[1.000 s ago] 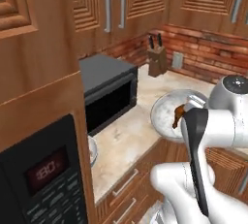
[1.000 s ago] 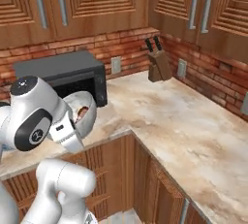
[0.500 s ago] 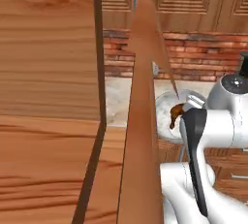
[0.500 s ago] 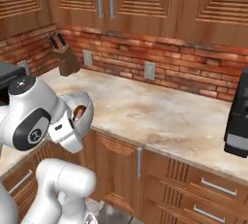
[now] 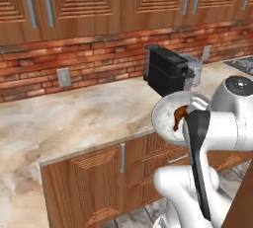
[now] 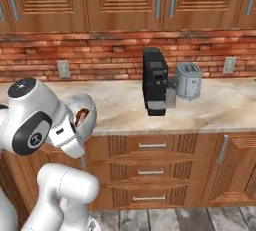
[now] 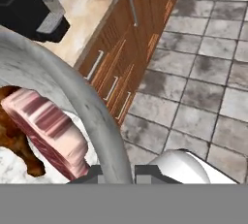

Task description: Place the bowl with the lemon wedge and mushroom on the second highest shelf of the fridge. Place the bowl with the steak and chicken drumstick on the top shelf of the fridge.

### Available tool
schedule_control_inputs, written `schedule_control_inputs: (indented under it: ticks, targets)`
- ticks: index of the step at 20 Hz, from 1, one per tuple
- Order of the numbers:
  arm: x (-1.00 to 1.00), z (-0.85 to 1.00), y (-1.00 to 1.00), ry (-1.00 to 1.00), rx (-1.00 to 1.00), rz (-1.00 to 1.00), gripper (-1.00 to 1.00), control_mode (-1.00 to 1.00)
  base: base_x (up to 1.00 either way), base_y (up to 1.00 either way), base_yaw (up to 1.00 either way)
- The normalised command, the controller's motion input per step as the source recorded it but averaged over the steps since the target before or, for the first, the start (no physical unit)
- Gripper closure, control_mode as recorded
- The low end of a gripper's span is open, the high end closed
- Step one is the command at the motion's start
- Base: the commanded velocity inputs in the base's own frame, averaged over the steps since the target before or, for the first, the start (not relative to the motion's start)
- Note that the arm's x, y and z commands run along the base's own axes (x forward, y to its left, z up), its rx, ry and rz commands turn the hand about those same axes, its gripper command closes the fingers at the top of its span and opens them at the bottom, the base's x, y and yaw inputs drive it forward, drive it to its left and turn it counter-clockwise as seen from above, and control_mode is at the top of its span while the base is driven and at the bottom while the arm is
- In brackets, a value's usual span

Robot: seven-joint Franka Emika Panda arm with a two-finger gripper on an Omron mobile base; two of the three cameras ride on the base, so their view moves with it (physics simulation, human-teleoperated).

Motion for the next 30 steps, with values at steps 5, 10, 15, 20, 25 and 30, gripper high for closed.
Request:
schedule_control_inputs:
  ticks: [5,10,15,20,25,30]
  targets:
    - [0.0,0.0,0.0,0.0,0.0,0.0,1.0,1.0,0.0,-0.3,-0.86]
    - [0.0,0.0,0.0,0.0,0.0,0.0,1.0,1.0,0.0,-0.51,-0.81]
    - [0.0,0.0,0.0,0.0,0.0,0.0,1.0,1.0,0.0,-0.78,-0.73]
    - [0.0,0.0,0.0,0.0,0.0,0.0,1.0,1.0,0.14,-0.94,-0.63]
    - [0.0,0.0,0.0,0.0,0.0,0.0,1.0,1.0,0.79,-0.9,-0.43]
    - [0.0,0.0,0.0,0.0,0.0,0.0,1.0,1.0,1.0,-0.69,-0.24]
